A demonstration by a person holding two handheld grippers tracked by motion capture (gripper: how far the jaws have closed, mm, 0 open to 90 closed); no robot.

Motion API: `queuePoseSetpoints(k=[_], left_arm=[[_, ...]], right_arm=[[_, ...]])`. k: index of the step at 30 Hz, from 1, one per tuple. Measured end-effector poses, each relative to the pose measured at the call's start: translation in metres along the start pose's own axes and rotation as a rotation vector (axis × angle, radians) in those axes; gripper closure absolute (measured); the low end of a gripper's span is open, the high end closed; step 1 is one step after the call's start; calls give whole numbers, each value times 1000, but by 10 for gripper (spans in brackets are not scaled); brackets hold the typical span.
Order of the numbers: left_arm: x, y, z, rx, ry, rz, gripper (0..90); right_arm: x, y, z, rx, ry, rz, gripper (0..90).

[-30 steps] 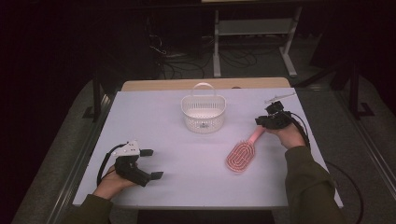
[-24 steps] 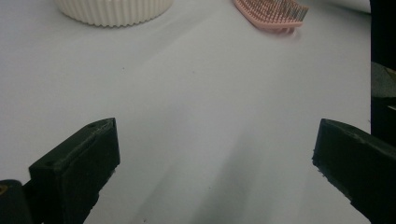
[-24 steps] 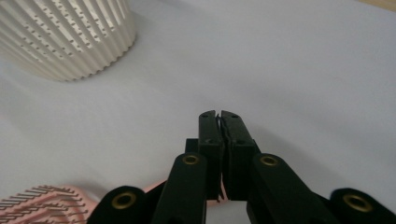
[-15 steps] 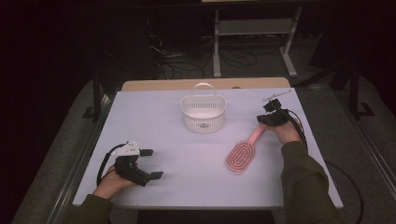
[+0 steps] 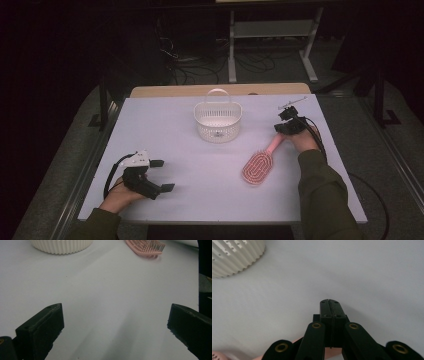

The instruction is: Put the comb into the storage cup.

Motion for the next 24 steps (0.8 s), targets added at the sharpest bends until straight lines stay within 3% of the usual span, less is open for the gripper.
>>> queuePoseSetpoints(k=[24], left_arm=[[0,0,0,-2,-1,1,4]], right_arm=[[9,5,9,-32,12,41,894]])
Point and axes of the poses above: each handheld gripper's, and its own axes: y roughly backward along the jaws, z roughly out of its underside, x roughly to its right, the point moved 2 cm from there along -y, roughly forward along the jaws, and after that the axes turned 7 degrees about -y, right-handed, at the moved point
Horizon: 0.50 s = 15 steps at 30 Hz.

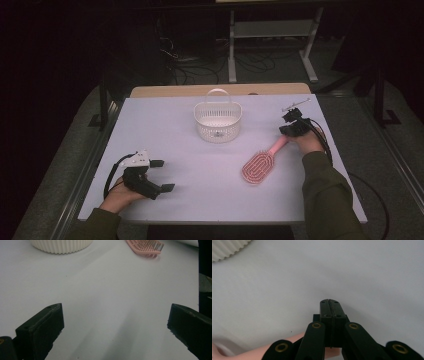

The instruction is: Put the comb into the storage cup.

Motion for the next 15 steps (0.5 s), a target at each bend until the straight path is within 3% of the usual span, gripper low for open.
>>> queuePoseSetpoints(k=[15], left_arm=[[0,0,0,-2,-3,1,4]], right_arm=[[4,4,9,-48,25,12,895]])
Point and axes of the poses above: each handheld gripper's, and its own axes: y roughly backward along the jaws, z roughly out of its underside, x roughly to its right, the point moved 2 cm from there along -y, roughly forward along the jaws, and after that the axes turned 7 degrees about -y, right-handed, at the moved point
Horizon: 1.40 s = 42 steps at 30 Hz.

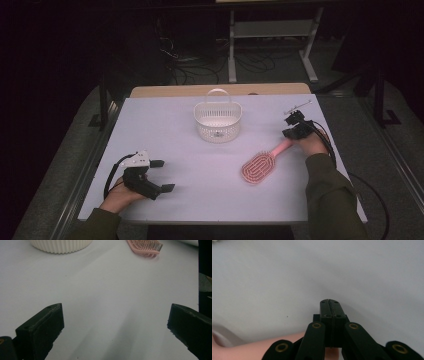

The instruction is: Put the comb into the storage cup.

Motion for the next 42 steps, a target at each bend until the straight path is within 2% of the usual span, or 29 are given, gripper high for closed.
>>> queuePoseSetpoints(k=[5,21,42], left_arm=[[0,0,0,0,1,-3,4],[0,-1,2,-4,7,-7,4],[2,-5,1,-8,-1,-1,4]], right_arm=[[2,3,4,-10,5,8,895],[8,13,18,-29,-9,-10,895],[16,33,50,-35,-39,-43,895]])
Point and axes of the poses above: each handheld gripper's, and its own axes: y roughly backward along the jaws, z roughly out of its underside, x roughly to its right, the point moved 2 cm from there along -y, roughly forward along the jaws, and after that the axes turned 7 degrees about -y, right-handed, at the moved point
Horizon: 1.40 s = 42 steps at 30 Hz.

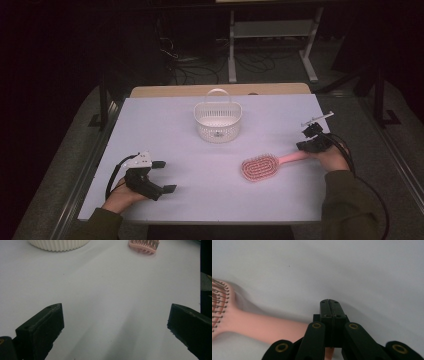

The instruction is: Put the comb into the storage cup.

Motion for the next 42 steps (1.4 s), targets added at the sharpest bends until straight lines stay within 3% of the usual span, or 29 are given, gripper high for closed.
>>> queuePoseSetpoints(k=[11,24,42], left_arm=[[2,-2,-1,-2,-3,7,4],[3,-2,-2,0,-7,11,4],[4,-2,-2,-1,-8,16,4]], right_arm=[[-1,5,16,-20,5,-12,895],[-13,10,32,-49,38,-29,895],[-27,26,58,-53,68,-89,895]])
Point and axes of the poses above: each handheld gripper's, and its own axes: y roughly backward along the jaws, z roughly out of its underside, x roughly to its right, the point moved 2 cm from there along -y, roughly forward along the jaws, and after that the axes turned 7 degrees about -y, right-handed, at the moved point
